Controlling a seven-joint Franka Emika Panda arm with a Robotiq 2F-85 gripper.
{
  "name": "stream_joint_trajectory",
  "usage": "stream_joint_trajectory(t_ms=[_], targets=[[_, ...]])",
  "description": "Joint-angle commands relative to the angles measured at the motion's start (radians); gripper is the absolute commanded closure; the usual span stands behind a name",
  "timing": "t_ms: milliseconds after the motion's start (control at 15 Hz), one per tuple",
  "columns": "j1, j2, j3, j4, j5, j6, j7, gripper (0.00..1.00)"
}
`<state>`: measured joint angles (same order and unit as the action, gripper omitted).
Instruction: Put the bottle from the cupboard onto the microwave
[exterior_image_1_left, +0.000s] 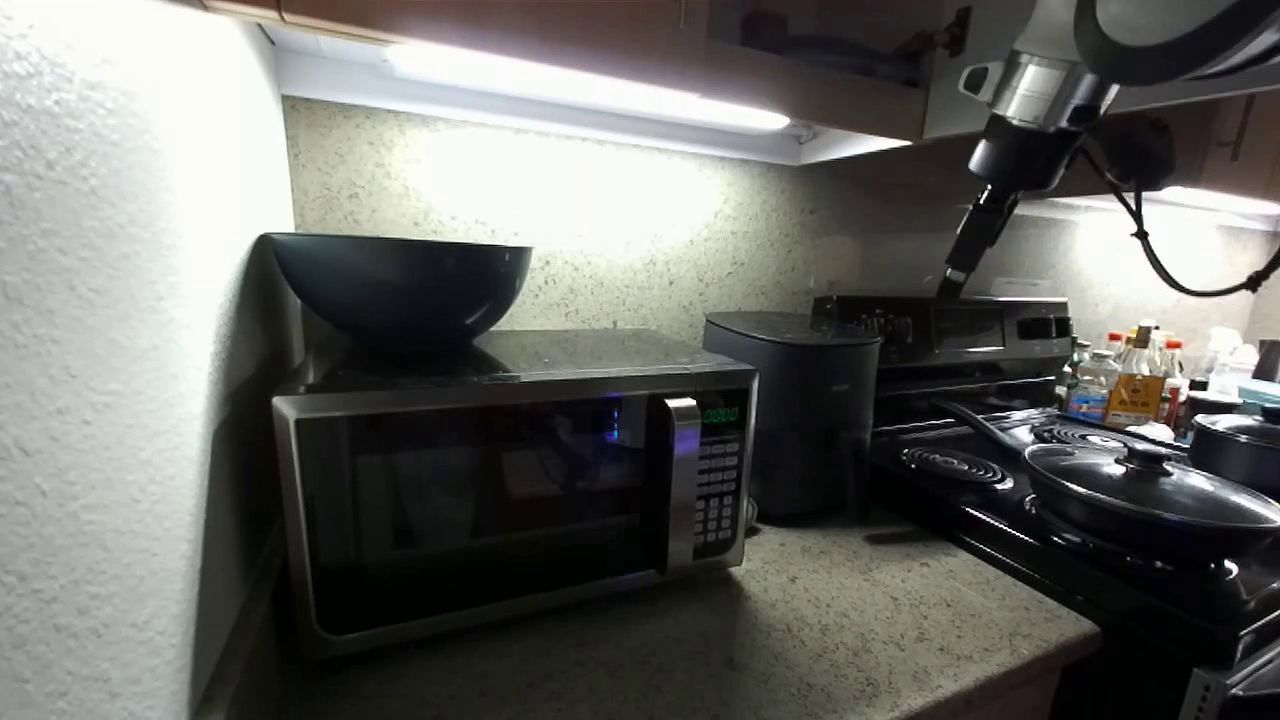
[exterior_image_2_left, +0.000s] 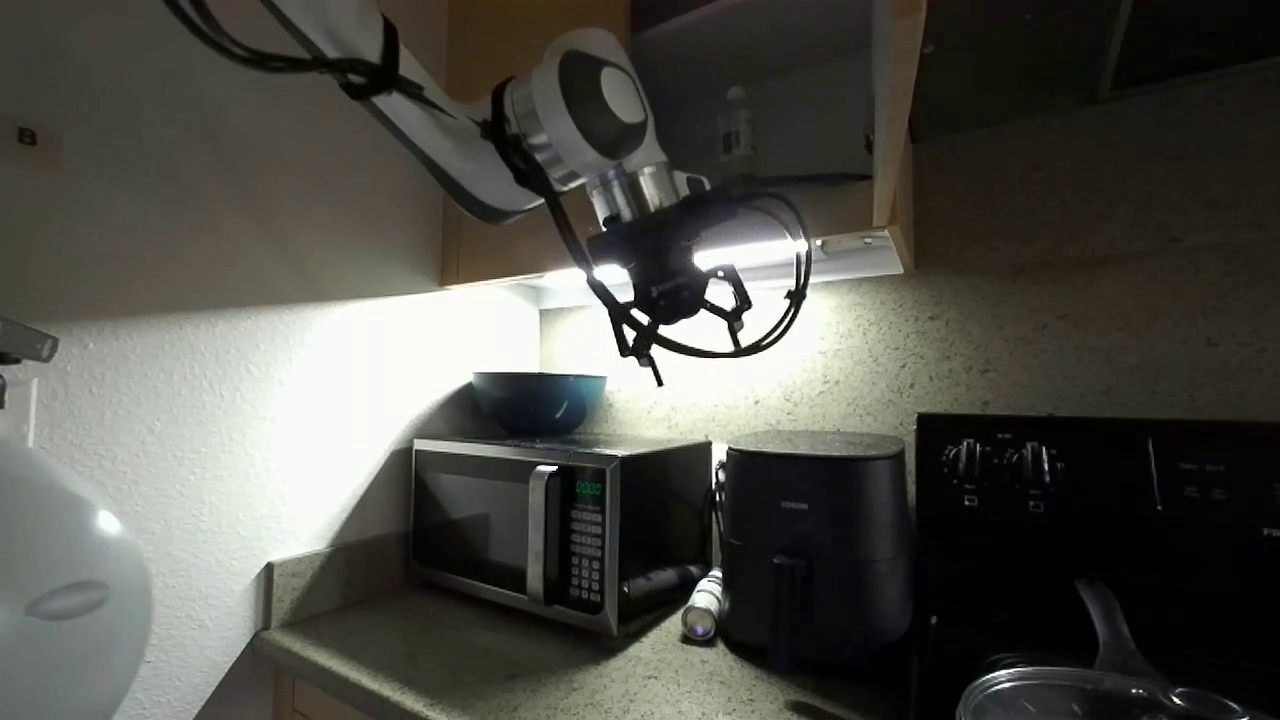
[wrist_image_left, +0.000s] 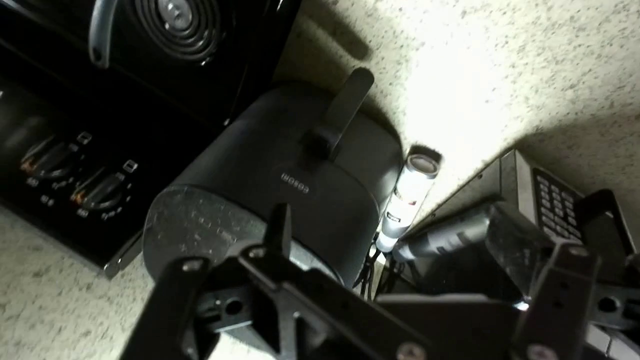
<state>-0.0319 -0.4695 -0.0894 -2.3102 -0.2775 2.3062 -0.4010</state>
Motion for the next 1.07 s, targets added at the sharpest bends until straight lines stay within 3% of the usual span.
stream_joint_trajectory(t_ms=[0,400,467,1000], targets=[[0.005,0.000,0.003,0.012,-0.015,0.012,0.001,0.00],[0.014,0.000,-0.001,0.010,0.000,0.072,0.013,0.00],[0.017,0.007,0.003,0.028,-0.007,0.160,0.028,0.00],[0.012,0.079,0.031,0.278,-0.047,0.480,0.023,0.00]])
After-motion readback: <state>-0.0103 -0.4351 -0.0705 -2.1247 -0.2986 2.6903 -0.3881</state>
